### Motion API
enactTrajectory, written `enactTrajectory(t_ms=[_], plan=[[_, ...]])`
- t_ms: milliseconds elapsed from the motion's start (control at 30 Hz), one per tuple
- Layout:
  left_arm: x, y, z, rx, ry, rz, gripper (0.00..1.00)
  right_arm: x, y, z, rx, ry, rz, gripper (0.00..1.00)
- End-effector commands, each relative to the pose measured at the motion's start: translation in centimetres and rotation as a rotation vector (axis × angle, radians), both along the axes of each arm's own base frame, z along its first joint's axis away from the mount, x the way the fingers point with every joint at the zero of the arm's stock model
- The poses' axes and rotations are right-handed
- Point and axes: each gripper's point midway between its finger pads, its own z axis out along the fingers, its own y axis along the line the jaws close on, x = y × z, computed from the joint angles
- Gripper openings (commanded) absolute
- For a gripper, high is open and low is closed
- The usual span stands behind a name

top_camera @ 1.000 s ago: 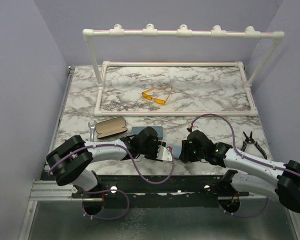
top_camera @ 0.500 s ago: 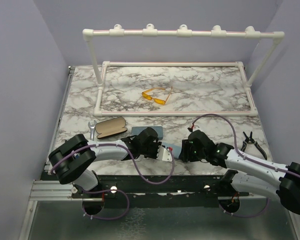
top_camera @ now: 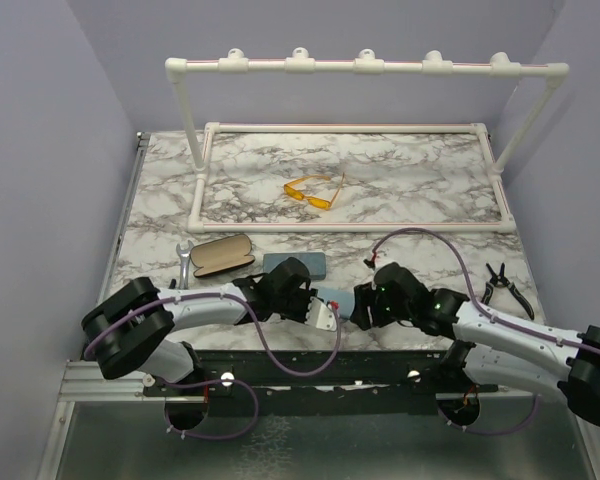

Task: Organize the sunglasses
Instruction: Fold the glasses cleaning cloth at the center of the board, then pick up the glasses cleaning cloth from the center of the board.

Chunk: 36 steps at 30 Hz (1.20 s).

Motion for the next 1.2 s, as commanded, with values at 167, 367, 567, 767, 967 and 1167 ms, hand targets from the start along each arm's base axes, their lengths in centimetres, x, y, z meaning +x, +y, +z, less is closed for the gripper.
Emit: enactTrajectory(t_ms=[167,367,567,767,967,1167], plan=[[-2.2,3.3,-0.3,0.045,0.011,-0.047,0.00,-0.2,6.0,5.1,0.047,-0.326,0.246,0.64],[-3.2,5.7,-0.4,0.065,0.001,-0.038,0.00,-1.6,7.7,4.5,0.090,-0.542,0.427,0.64],[-4.0,7.6,-0.3,0.067,-0.011,-0.014,0.00,-3.1,8.9,3.2,0.080,-0.633,0.638,0.54],[-4.3,9.1,-0.4,0.081,-0.023,0.011,0.00,-3.5,9.9,0.2,-0.043,-0.640,0.747,0.51],[-4.1,10.8,-0.6,0.102,-0.035,0.052,0.00,-3.8,10.7,-0.5,-0.090,-0.648,0.829,0.51],[-4.4,11.3,-0.3,0.074,-0.036,0.075,0.00,-4.1,10.9,-1.0,-0.099,-0.626,0.853,0.49]])
